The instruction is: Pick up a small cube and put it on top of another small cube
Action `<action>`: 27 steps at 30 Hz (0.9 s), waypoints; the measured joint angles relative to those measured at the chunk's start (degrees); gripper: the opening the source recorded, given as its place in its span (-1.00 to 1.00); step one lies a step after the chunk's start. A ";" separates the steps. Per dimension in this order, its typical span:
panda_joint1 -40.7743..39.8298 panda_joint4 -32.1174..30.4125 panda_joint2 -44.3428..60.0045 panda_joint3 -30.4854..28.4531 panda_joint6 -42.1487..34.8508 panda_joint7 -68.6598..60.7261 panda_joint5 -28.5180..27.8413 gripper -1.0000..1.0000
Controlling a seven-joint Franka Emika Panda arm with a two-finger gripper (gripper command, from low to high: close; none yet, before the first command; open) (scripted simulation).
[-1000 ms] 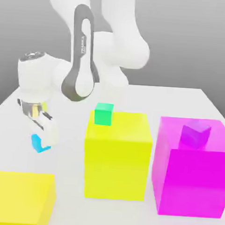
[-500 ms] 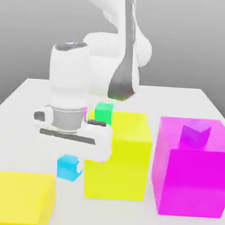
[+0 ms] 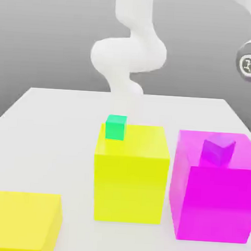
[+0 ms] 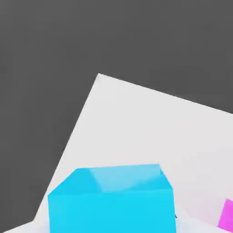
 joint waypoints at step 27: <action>5.53 -19.31 -5.98 4.60 -1.95 33.41 -6.05 -1.00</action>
